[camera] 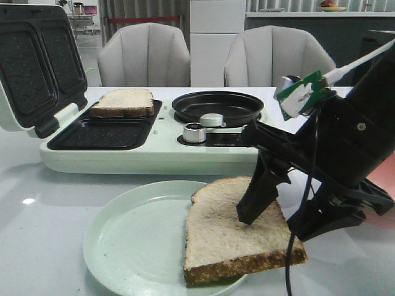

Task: Make breakfast with bread and shrimp
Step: 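Grasp the remaining bread slice on the plate with the right gripper, then carry the bread slice over and lay it on the other sandwich plate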

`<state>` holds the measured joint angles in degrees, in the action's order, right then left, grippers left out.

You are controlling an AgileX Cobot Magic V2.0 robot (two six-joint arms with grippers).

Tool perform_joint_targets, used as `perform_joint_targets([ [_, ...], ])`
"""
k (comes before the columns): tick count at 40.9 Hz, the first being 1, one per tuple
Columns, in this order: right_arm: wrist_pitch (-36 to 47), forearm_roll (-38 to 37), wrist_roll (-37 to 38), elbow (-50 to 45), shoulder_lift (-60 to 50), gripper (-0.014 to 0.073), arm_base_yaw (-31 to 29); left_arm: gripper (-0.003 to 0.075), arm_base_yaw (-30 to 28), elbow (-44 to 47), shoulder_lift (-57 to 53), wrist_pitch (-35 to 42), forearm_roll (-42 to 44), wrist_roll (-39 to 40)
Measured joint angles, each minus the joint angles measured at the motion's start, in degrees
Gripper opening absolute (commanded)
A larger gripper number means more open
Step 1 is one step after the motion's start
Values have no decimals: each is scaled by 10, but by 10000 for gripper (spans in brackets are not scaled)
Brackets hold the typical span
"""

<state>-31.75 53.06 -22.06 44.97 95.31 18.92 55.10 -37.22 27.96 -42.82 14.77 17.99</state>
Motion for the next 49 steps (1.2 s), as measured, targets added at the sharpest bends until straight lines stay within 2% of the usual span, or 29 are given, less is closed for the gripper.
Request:
perform_joint_targets([
  [9,-10,0,-1,15,9,196,1,434,0,0,0,0,0,0],
  [19,-20,-4,-1,15,-16,66,1,434,0,0,0,0,0,0],
  [28,-36,-12,-3,31,-106,52,1,434,0,0,0,0,0,0],
  [35,-35,14,-3,94,-137,52,6,434,0,0,0,0,0,0],
  [43,35,52,-3,173,-93,52,45,434,0,0,0,0,0,0],
  [49,79,81,-3,249,-7,52,86,434,0,0,0,0,0,0],
])
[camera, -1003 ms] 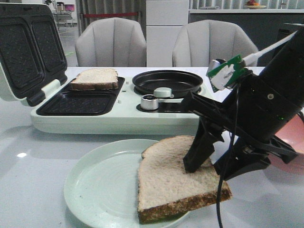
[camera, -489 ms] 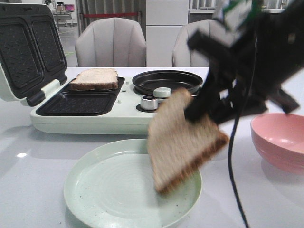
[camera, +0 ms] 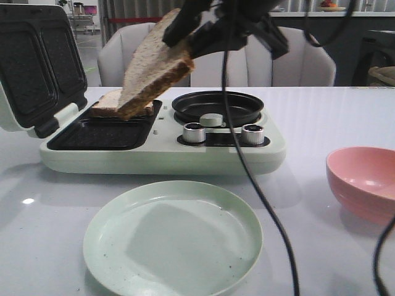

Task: Make breakfast with bread and shrimp
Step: 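Carry the bread slice over and lay it on the other sandwich plate, then open the right gripper and withdraw it away from the sandwich maker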

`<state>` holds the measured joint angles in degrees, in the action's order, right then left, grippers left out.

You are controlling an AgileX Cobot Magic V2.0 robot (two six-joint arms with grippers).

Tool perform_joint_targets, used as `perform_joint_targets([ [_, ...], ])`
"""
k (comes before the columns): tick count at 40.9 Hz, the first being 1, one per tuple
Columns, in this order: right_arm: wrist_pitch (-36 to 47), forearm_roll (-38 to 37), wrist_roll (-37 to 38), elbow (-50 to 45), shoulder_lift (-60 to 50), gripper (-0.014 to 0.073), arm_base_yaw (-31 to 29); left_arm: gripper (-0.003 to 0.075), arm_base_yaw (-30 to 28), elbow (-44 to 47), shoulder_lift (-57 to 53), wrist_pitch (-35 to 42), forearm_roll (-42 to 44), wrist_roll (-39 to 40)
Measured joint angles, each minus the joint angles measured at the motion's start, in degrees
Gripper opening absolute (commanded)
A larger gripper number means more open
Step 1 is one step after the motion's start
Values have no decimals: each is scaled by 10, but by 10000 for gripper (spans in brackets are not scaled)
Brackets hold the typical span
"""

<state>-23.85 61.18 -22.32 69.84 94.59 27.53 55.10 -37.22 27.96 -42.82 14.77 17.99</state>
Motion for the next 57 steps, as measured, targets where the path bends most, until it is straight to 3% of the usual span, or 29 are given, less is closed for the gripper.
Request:
perform_joint_targets([
  [15,5,25,0,229,223,68,39,434,0,0,0,0,0,0],
  [19,5,26,0,260,261,208,40,434,0,0,0,0,0,0],
  [25,6,26,0,269,284,540,40,434,0,0,0,0,0,0],
  [28,6,21,0,269,286,596,39,434,0,0,0,0,0,-1],
  [34,-11,-6,0,272,286,573,29,434,0,0,0,0,0,-1],
  [44,-124,-67,0,273,258,517,-34,434,0,0,0,0,0,-1],
  [51,-184,-189,20,267,177,515,-37,434,0,0,0,-1,0,-1],
  [57,-227,-336,71,219,89,515,-9,434,0,0,0,-1,0,-1],
])
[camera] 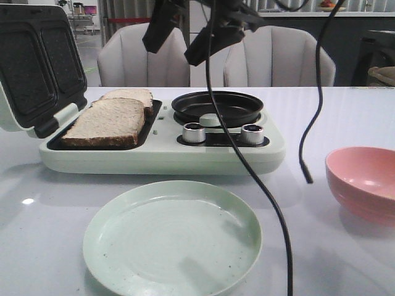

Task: Make breakfast with bread and shrimp
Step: 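Open the right gripper and withdraw it away from the sandwich maker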

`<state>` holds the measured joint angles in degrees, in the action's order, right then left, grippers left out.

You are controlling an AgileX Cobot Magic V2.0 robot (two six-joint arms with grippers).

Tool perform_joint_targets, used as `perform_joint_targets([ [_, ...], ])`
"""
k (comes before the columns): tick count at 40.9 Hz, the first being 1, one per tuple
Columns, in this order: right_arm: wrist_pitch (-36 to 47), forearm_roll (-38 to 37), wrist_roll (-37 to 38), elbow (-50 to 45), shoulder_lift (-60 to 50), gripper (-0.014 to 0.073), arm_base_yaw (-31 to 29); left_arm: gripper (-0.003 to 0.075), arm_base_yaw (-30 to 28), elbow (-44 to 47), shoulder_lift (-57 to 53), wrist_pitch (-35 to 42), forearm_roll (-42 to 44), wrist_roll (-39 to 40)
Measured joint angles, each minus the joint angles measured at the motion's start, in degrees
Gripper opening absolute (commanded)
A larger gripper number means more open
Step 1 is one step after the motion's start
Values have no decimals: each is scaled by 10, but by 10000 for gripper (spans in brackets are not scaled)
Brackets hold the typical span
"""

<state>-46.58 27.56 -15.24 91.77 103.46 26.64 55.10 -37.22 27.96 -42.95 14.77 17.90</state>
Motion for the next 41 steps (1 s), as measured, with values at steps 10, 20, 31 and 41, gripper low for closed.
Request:
perform_joint_targets([
  [10,-22,-140,61,-150,-154,515,26,434,0,0,0,0,0,0],
  [20,-4,-178,65,-326,-337,515,26,434,0,0,0,0,0,0],
  [31,10,-196,80,-473,-504,515,26,434,0,0,0,0,0,0],
  [41,41,-198,85,-549,-626,515,26,434,0,0,0,-1,2,0],
])
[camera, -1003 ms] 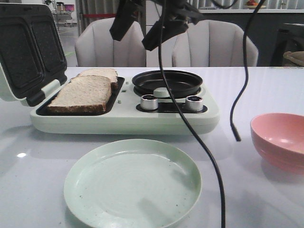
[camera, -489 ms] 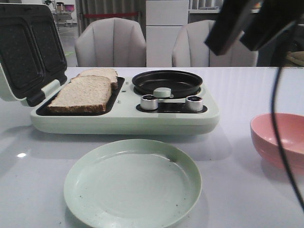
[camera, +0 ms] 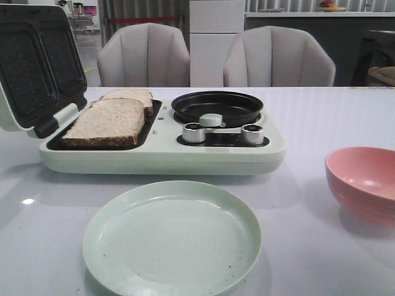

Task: Make breakfast with bread and shrimp
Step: 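Open the right gripper and withdraw it away from the sandwich maker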

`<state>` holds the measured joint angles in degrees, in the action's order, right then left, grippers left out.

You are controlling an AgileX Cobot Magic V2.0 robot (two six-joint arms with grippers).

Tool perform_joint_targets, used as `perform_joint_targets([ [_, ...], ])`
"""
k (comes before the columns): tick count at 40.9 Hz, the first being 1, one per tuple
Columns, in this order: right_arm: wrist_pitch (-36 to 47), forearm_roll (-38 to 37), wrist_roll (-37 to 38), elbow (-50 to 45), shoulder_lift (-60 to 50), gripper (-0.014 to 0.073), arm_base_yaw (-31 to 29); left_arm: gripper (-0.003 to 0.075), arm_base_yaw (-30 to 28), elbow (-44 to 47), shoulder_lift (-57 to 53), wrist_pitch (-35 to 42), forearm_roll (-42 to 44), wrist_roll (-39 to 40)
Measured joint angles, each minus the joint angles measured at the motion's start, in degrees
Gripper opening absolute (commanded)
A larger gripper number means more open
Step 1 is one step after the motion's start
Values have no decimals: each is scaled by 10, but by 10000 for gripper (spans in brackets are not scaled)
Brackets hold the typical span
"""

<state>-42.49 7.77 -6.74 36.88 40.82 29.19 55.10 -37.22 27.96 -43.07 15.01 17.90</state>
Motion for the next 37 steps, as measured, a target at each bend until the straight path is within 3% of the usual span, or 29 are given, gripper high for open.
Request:
perform_joint_targets([
  [6,12,-1,1,-7,-57,515,0,434,0,-10,9,-30,20,0],
  [22,14,-1,1,-7,-81,515,0,434,-30,-115,175,-267,109,63],
  [29,14,-1,1,-7,-81,515,0,434,-104,-161,278,-281,96,60],
  [37,14,-1,1,-7,-81,515,0,434,-249,-223,383,-273,-24,-46],
])
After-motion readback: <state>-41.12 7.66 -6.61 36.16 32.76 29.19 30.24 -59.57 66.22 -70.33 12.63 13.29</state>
